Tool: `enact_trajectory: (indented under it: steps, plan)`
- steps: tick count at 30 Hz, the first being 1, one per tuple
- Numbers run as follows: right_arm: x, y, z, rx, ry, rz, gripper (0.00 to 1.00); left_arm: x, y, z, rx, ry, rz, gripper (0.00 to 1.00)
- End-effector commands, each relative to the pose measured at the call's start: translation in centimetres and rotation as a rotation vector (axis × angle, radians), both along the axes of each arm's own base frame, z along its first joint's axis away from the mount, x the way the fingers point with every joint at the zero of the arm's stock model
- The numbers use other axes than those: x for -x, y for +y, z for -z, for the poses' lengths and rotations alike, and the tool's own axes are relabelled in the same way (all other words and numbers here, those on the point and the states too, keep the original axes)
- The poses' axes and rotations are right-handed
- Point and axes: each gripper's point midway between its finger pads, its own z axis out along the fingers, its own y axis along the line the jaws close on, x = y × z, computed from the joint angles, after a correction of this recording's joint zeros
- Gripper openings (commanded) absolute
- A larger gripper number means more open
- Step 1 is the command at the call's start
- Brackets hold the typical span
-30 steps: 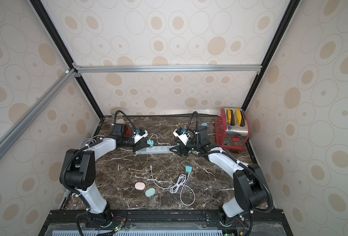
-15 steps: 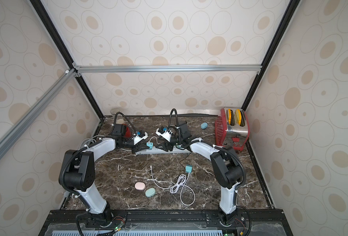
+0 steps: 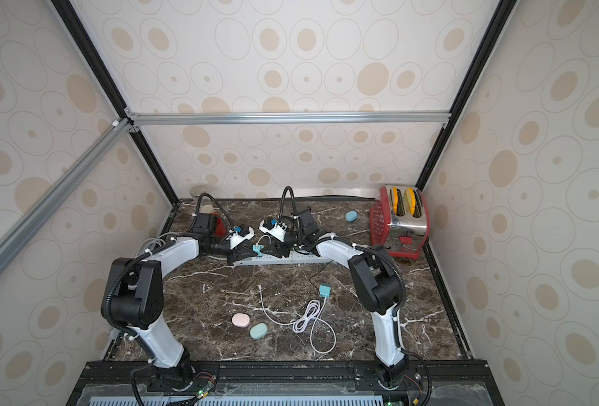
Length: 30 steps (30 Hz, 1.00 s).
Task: Charge the bluetooth headset
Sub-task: Insert the plug into the socket.
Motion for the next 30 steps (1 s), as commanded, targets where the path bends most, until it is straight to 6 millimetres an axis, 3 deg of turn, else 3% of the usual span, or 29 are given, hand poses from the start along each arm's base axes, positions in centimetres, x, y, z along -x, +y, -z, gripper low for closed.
enact_trajectory:
  steps: [1,15,22,26,30]
  plan:
    - [0.8,0.7,0.5,0.007,-0.004,-0.069,0.55,-0.2,-0.3,-2.0,0.034,-0.057,0.037,0.00]
    - [1.3,1.2,1.7,0.020,0.002,-0.138,0.39,0.2,-0.6,-2.9,0.060,-0.075,0.058,0.00]
    - [0.7,1.5,1.4,0.004,-0.024,-0.130,0.21,-0.1,-0.4,-2.6,0.042,-0.077,0.044,0.01]
    - [0.0,1.5,1.8,0.023,-0.037,-0.113,0.17,-0.6,0.8,-2.7,0.029,-0.059,-0.014,0.44]
    - [-0.7,1.5,2.6,0.054,-0.045,-0.089,0.14,-2.3,4.4,-3.6,0.027,-0.037,-0.213,0.60]
